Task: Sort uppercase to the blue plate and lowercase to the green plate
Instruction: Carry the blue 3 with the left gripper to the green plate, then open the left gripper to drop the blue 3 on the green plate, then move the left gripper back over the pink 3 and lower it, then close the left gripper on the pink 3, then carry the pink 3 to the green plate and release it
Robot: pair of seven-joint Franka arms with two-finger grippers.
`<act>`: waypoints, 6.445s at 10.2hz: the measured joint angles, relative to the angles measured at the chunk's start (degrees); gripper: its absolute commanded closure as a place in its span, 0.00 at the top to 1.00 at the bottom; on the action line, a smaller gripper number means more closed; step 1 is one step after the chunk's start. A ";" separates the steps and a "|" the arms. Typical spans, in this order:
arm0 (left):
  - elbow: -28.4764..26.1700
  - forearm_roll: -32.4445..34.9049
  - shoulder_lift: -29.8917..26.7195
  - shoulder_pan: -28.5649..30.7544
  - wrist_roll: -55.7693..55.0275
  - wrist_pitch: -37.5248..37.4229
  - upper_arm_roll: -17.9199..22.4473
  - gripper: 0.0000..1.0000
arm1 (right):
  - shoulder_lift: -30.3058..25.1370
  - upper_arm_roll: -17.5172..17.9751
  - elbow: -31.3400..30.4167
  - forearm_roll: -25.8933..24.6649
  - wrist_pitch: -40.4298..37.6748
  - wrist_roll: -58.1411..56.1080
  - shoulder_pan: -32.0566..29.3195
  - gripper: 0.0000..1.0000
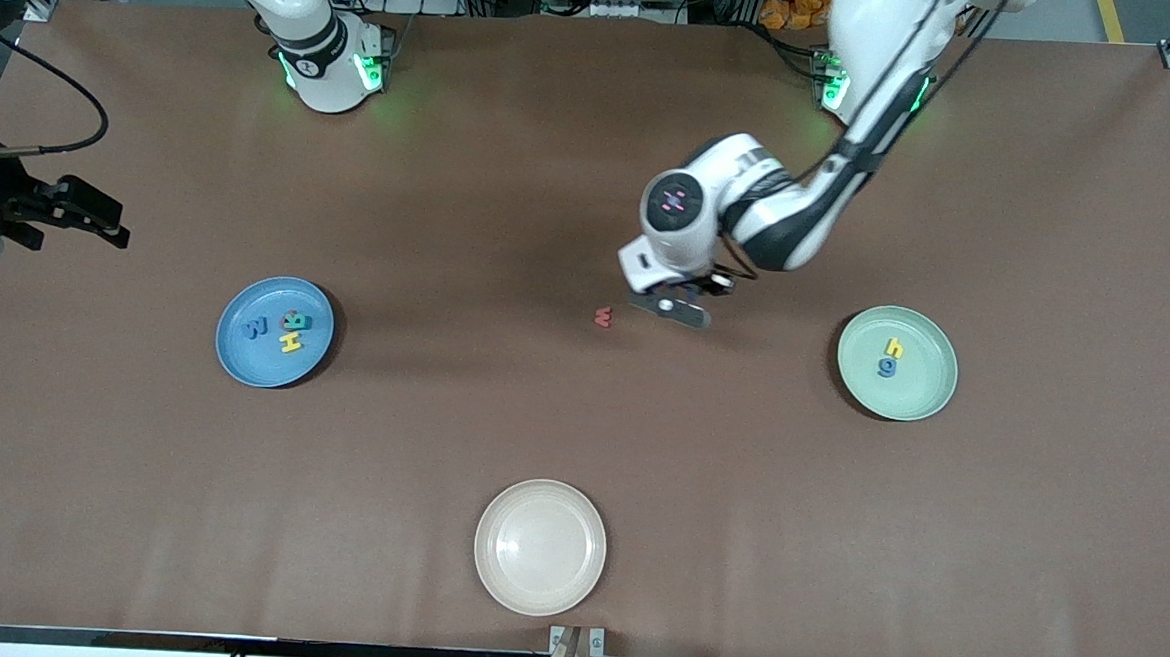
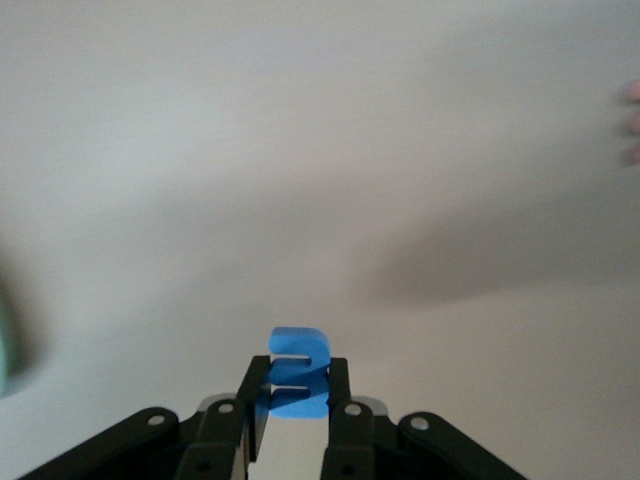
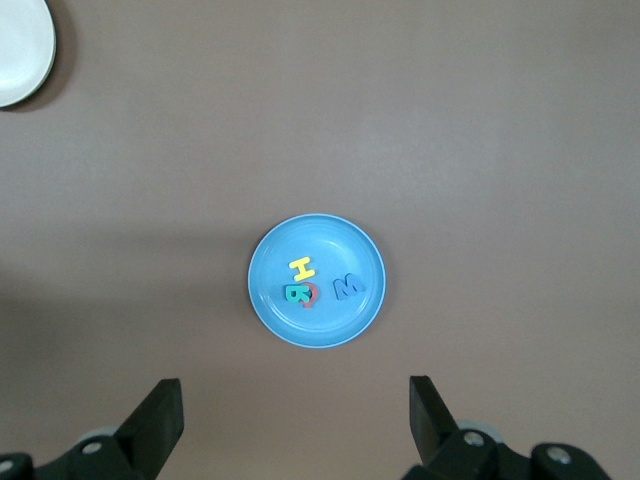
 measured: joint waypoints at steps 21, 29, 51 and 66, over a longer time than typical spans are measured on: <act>-2.09 -13.93 -4.67 16.44 16.83 6.34 2.40 0.56 | 0.26 -0.07 0.08 2.25 1.53 0.00 0.10 1.00; 8.55 -18.14 4.76 -1.79 -10.46 15.48 2.53 0.58 | 0.26 -0.13 0.07 2.29 1.40 0.00 0.03 1.00; 18.25 -7.27 21.15 -18.38 -21.26 21.05 7.44 0.58 | 0.12 -0.56 0.48 3.06 1.44 0.00 -0.51 1.00; 19.84 -3.94 18.78 -15.71 -12.05 11.90 8.14 0.00 | 0.10 -0.57 0.51 3.18 1.63 0.00 -0.52 1.00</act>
